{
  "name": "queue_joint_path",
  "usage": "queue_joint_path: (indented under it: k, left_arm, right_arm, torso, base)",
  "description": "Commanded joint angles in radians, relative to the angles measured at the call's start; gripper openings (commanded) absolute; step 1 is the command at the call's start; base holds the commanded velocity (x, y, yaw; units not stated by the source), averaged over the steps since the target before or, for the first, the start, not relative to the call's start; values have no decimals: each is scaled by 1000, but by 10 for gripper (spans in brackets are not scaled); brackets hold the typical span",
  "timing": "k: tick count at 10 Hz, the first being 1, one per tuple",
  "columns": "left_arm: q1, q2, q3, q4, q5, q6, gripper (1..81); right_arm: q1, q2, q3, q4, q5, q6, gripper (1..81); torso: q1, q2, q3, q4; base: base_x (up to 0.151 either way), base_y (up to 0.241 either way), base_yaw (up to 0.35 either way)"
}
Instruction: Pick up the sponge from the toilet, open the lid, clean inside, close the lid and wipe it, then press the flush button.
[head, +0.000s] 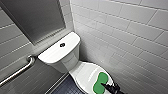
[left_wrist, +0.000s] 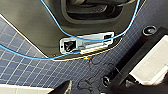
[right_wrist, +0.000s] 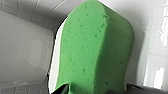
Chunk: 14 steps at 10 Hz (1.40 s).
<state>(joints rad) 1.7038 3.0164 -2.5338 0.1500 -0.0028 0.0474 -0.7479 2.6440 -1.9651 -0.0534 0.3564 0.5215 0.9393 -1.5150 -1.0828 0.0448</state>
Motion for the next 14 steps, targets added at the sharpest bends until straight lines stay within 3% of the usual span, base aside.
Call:
queue_joint_path:
  k: [1,4,13,14]
  left_arm:
    - [52,-2,13,-18,98,-4,811]
    - [50,4,15,-29,98,-4,811]
    - [55,4,15,-46,121,-3,811]
    - [55,6,15,-46,121,-3,811]
  right_arm:
    - [66,-10,19,-61,-39,8,811]
    - [55,-8,14,-94,27,9,811]
    - [72,7,-37,-98,50,11,811]
    - [72,9,-41,-98,56,11,10]
  torso:
    - [0,0,0,0]
    - [0,0,0,0]
    - [0,0,0,0]
    - [0,0,0,0]
  base:
    - [0,0,0]
    - [0,0,0]
    - [0,0,0]
    - [0,0,0]
